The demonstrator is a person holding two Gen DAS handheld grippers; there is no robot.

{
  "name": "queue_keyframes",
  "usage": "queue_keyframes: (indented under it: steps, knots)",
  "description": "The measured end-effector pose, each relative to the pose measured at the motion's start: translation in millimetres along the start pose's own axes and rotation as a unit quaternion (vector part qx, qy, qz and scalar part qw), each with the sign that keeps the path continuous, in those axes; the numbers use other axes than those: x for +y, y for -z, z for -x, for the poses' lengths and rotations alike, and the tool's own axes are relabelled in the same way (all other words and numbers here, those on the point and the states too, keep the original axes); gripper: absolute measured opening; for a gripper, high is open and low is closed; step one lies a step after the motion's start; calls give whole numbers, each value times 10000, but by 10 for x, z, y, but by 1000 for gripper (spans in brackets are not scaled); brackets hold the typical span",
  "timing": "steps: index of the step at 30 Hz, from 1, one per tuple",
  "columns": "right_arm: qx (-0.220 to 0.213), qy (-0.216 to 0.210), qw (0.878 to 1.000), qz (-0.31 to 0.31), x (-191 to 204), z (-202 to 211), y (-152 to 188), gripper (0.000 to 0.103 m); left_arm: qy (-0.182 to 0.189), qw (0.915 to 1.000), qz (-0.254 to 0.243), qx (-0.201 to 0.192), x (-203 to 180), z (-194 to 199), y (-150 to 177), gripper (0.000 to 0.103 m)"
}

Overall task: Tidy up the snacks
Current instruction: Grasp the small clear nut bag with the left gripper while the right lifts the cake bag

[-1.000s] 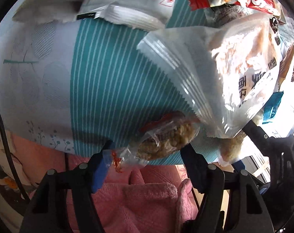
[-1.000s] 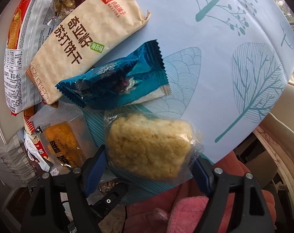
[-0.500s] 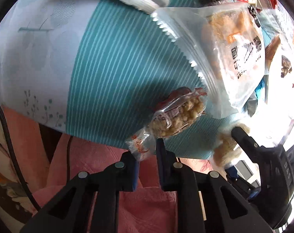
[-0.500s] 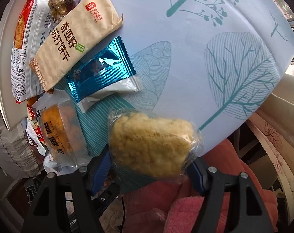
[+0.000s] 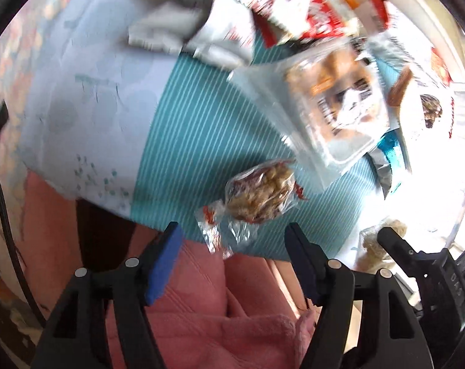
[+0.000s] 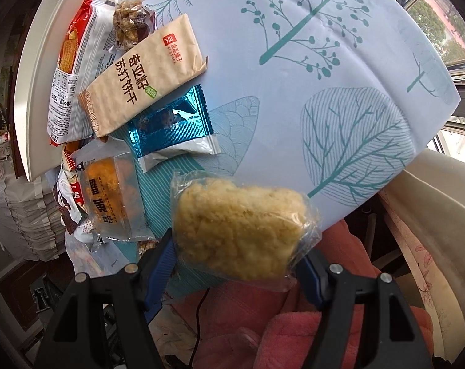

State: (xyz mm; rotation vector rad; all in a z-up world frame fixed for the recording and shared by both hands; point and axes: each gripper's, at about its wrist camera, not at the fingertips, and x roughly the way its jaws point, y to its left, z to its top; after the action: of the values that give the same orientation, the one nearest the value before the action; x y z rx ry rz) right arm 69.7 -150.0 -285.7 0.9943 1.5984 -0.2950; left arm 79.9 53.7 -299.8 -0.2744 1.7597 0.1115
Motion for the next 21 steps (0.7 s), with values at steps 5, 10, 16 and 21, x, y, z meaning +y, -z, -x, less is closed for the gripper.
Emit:
queue_keyframes:
  steps: [5, 10, 16, 21]
  knots:
    - [-95, -89, 9999, 81, -120, 106, 13, 71, -471, 9941, -788, -576, -281, 89, -25, 70]
    - [-242, -150, 9996, 92, -366, 317, 13, 71, -805, 9850, -1341, -722, -525, 59, -1, 70]
    - [-406, -157, 9990, 52, -495, 467, 52, 71, -851, 9832, -1575, -343, -658, -89, 75, 70]
    - [-491, -140, 9987, 39, -521, 503, 50, 71, -902, 9793, -1802, -213, -715, -183, 25, 70]
